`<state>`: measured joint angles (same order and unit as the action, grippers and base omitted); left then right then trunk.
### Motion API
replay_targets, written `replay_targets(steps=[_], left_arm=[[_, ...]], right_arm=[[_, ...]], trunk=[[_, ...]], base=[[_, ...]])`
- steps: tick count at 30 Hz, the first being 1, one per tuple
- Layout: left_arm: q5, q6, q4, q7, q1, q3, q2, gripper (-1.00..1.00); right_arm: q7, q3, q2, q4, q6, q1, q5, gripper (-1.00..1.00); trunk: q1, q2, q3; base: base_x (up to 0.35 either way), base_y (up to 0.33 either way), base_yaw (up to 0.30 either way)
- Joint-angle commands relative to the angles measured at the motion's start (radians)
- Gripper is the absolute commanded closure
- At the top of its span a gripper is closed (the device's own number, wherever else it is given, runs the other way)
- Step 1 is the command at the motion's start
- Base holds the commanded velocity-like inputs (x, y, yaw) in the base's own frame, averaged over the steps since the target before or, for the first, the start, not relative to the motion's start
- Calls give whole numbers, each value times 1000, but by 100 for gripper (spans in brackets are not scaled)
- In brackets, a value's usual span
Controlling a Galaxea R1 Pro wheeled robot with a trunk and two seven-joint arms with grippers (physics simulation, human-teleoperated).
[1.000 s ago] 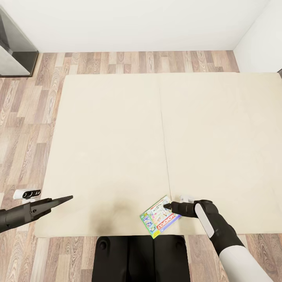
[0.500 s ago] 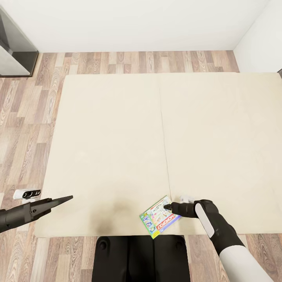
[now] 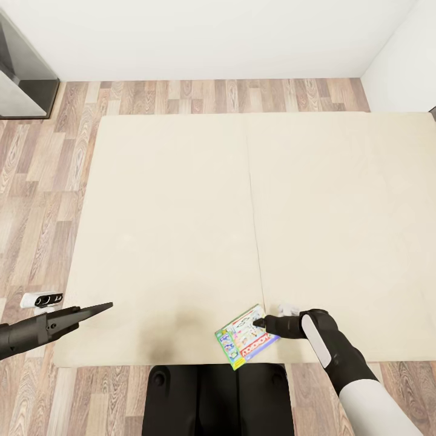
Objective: Put all the toys in the child's room - the three board games (two on the bed and one on the table), the two jigsaw puzzles on the table, and the tennis ball on the table - inside the toy box on the table in the child's room.
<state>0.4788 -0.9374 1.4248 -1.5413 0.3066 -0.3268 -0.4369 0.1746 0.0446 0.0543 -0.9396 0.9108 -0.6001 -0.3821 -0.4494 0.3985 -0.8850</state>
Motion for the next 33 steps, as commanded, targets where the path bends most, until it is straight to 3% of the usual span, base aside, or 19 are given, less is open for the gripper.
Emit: replay_targets(steps=[1,33], left_arm=[[0,-11,0,-3,0,0,0,-100],[0,-11,0,-5,0,-4,-2,-100]], right_arm=[[9,2,1,-1,8,0,9,-100],[15,7,-4,24,61,6,8,-100]], trunk=[[-1,2,-1],[-1,2,-1]], base=[[0,0,0],[0,0,0]])
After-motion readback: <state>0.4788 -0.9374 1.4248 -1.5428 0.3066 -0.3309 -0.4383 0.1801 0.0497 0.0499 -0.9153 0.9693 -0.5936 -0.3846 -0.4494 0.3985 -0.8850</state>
